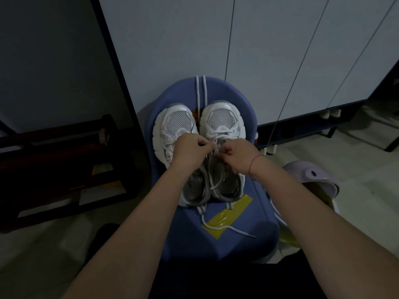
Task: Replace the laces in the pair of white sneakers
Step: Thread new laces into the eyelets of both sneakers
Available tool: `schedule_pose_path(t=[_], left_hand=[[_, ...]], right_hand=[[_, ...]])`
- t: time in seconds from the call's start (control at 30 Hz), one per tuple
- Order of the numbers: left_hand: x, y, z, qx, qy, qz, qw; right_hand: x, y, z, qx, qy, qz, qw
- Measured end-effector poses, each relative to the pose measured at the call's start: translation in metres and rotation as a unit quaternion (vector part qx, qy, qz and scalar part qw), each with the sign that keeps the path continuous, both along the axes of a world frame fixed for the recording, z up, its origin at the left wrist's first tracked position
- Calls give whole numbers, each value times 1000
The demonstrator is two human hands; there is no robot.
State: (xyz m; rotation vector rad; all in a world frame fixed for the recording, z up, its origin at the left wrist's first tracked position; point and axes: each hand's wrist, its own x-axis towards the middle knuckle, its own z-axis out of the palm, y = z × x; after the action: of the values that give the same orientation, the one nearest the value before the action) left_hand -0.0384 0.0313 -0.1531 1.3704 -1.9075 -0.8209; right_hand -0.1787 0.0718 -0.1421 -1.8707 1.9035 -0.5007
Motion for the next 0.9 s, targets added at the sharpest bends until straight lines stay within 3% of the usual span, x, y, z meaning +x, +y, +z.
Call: schedule_pose_path(t=[0.07,0.13,0.23,0.3,0.37,0.43,0.5,0.77,0.9], left_hand=[[-1,0,1,8,0,1,1000],[0,-1,1,15,6,2,1000],[0,0,1,20,13,2,1000],[0,0,1,27,16,1,1000],[1,-1,2,28,15,0,1000],[1,-1,1,23,10,0,1000],[1,-1,1,18,9,-1,1000],[-1,-1,0,12,16,8,1000],[-2,-2,-2,10,9,14,1000]], right_hand=[[-3,12,10,83,76,79,990],[-5,26,14,206,136,159,956],[-10,42,14,337,104,198,915],[-15,42,15,303,39,155,939],[-18,37,16,186,-80,52,978],[-15,28,14,72,-221,-50,971],[-8,18,10,34,-304,-94,948],[7,-9,-15,25,-269,-137,953],[0,-3,-8,62,-148,-69,985]])
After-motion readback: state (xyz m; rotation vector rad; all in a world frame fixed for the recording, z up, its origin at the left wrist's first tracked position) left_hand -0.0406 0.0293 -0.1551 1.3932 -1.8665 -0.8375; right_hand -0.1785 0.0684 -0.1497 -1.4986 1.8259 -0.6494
